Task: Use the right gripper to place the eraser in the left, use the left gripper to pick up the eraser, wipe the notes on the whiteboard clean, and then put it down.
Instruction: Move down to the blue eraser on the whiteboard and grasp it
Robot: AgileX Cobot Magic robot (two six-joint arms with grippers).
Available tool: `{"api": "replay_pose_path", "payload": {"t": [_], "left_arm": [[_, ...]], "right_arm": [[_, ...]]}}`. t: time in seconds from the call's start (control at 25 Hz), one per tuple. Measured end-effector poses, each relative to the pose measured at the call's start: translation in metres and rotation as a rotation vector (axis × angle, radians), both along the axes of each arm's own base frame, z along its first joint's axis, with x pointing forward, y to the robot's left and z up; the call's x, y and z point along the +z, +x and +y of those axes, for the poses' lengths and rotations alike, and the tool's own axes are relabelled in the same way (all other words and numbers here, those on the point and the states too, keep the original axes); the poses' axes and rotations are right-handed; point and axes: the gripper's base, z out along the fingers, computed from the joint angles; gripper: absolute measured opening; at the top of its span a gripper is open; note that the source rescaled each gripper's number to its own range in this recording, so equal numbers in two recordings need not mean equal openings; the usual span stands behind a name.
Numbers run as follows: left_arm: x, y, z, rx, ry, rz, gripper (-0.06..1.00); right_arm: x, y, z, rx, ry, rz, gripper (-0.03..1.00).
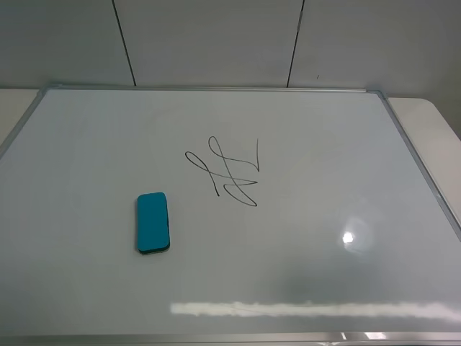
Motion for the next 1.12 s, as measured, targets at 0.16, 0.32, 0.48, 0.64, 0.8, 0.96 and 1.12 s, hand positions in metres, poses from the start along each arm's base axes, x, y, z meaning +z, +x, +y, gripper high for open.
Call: {"api": "replay_pose_path", "payload": {"t": [0.16,0.32,0.48,0.64,0.8,0.96,1.12], "left_arm": [[0.0,0.0,0.0,0.0,0.0,0.0,1.0],[0.0,0.0,0.0,0.0,0.0,0.0,1.0],[0.0,0.0,0.0,0.0,0.0,0.0,1.0],[0.0,0.0,0.0,0.0,0.0,0.0,1.0],[0.0,0.0,0.0,0.0,0.0,0.0,1.0],[0.0,0.0,0.0,0.0,0.0,0.0,1.0],[0.0,0.0,0.0,0.0,0.0,0.0,1.0]], "right_arm": [[-0.002,-0.008,0.005,-0.13,-0.019,-0.027,1.0],[-0.009,-0.005,0.009,-0.197,-0.029,0.001,1.0],[-0.027,0.006,0.013,-0.189,-0.015,0.054,1.0],[-0.03,0.009,0.012,-0.223,0.01,0.058,1.0],[-0.03,0.009,0.009,-0.312,0.031,0.06,1.0],[-0.03,0.009,0.009,-0.324,0.032,0.06,1.0],[-0.03,0.009,0.009,-0.325,0.032,0.06,1.0]]}}
